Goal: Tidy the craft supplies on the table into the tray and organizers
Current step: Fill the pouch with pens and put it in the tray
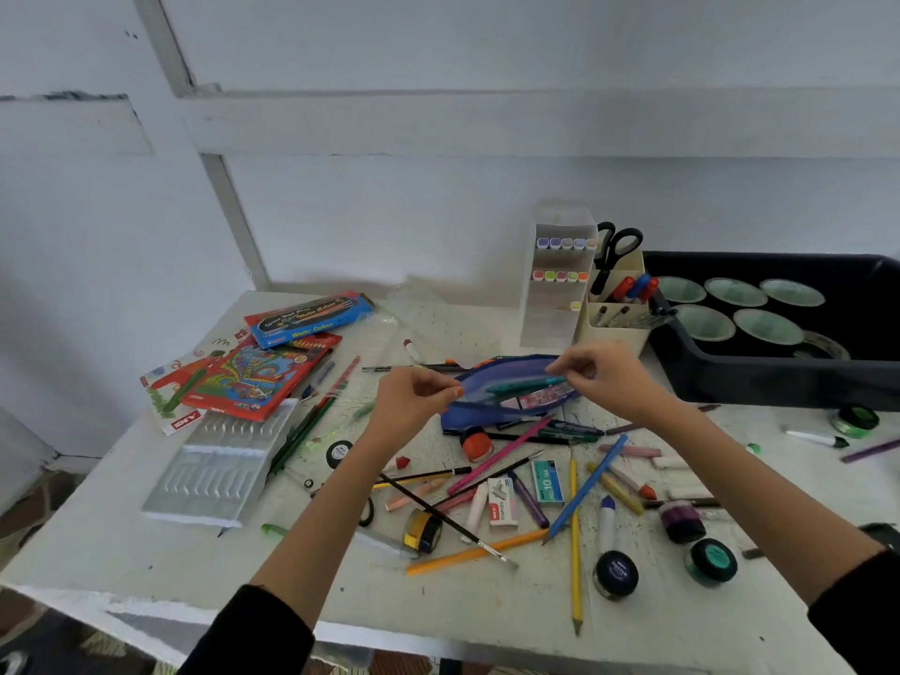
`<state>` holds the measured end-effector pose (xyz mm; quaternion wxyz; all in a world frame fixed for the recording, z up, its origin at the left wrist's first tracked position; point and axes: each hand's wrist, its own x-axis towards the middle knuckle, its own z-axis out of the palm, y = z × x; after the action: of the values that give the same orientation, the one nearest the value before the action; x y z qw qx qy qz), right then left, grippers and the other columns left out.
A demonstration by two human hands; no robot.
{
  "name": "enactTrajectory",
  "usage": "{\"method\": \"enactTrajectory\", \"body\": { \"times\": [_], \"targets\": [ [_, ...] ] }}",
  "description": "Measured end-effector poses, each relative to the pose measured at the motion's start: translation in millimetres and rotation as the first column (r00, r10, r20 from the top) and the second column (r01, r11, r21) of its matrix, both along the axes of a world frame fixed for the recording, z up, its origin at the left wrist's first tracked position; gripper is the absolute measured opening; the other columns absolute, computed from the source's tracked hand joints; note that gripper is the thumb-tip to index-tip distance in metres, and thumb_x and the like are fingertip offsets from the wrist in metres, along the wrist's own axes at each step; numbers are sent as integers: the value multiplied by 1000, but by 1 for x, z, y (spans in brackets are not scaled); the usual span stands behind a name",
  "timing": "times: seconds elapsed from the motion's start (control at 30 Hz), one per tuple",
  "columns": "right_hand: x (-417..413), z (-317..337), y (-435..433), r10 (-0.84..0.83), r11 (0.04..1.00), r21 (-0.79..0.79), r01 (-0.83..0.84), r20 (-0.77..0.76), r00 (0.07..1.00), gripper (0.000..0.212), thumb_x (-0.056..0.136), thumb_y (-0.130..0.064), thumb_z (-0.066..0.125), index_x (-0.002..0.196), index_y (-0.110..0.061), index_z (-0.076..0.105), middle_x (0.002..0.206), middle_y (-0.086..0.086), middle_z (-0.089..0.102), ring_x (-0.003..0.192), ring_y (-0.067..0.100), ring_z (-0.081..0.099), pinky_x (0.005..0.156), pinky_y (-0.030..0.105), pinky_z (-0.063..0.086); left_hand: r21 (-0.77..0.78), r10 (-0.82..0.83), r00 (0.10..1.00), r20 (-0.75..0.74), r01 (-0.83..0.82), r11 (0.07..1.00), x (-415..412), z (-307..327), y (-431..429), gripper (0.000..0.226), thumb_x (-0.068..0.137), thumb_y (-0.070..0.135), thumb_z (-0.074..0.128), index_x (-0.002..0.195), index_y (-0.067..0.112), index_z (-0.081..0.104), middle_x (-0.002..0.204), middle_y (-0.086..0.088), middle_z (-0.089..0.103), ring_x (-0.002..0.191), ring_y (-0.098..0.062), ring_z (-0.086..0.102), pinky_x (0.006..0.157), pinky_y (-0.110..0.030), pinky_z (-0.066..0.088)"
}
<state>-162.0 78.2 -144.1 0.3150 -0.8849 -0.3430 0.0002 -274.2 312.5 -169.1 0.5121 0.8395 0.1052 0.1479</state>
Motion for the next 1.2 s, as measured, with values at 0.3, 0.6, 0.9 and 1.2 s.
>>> {"method": "enactTrajectory", "body": {
  "times": [0.3, 0.6, 0.9, 1.2],
  "targets": [
    [-36, 2, -5, 96, 992, -48, -114, -278, 956, 13, 86, -14, 64, 92, -22, 72, 86, -10, 69, 79, 4, 64, 72, 18, 54, -6, 3, 1000, -5, -3, 1000, 6, 4, -14, 11, 81, 13, 72, 91, 9, 74, 77, -5, 72, 60, -5, 65, 65, -13, 53],
    [-88, -48, 108, 383, 861, -309, -405, -131, 914, 16, 91, -8, 52, 95, 0, 66, 98, 13, 66, 85, 26, 62, 76, 35, 50, -35, 16, 999, -33, -17, 999, 1, 2, -10, 12, 80, 10, 72, 91, 8, 74, 84, -7, 73, 74, -14, 69, 68, -15, 54],
    [-89, -56, 110, 424, 795, -501, -342, 55, 904, 15, 91, -7, 49, 99, -1, 60, 102, 13, 52, 85, 27, 55, 72, 37, 49, -13, -48, 993, -104, 47, 999, -2, 11, -2, 16, 81, 11, 71, 97, 6, 72, 85, -6, 72, 61, 2, 63, 54, -9, 45],
    [-65, -17, 71, 356, 905, -329, -267, 246, 902, 18, 84, -6, 54, 93, -5, 70, 92, 8, 55, 87, 24, 49, 67, 32, 38, 39, -110, 978, -180, 118, 992, 2, 21, 12, 18, 79, 16, 73, 95, 8, 74, 85, -7, 74, 82, -27, 69, 84, -39, 53]
  ]
}}
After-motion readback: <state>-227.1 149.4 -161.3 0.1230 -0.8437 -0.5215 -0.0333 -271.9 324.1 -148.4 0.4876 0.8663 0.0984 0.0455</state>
